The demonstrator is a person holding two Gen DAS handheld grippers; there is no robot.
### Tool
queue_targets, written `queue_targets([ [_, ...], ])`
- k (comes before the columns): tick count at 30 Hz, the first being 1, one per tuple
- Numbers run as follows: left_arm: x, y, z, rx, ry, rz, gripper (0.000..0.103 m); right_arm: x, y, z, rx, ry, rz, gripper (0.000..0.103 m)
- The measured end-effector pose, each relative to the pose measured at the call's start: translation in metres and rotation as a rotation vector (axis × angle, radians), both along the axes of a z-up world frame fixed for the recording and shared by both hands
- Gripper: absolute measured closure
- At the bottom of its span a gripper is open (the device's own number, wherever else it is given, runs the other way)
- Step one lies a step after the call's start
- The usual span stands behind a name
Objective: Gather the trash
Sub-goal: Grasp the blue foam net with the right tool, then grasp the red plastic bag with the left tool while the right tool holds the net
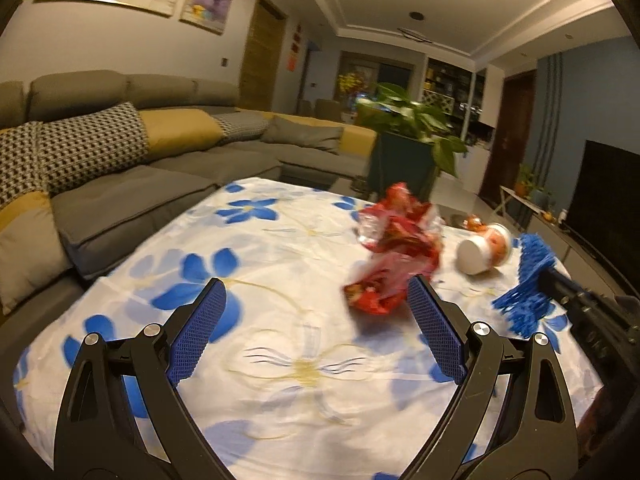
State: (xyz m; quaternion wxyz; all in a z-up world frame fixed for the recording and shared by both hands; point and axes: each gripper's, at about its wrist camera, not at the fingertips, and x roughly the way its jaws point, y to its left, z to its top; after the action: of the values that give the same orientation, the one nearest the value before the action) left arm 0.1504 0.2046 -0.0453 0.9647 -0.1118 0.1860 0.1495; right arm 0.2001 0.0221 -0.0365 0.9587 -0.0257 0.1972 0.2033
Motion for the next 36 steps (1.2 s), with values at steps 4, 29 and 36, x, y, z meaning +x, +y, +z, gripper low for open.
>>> queue_targets([
  [4, 0.015, -0.016, 0.000, 0.008, 0.005, -0.056, 0.012, -0.001, -0.035, 0.010, 0.049, -0.028, -0.065, 0.097],
  [29, 0.107, -0.047, -0.026, 0.017, 0.207, -0.192, 0.077, -0.007, -0.127, 0.014, 0.125, -0.049, -0.260, 0.097],
  [36, 0.090, -0.050, -0.020, 0.009, 0.178, -0.196, 0.099, -0.019, -0.139, 0.019, 0.134, -0.052, -0.280, 0.097],
])
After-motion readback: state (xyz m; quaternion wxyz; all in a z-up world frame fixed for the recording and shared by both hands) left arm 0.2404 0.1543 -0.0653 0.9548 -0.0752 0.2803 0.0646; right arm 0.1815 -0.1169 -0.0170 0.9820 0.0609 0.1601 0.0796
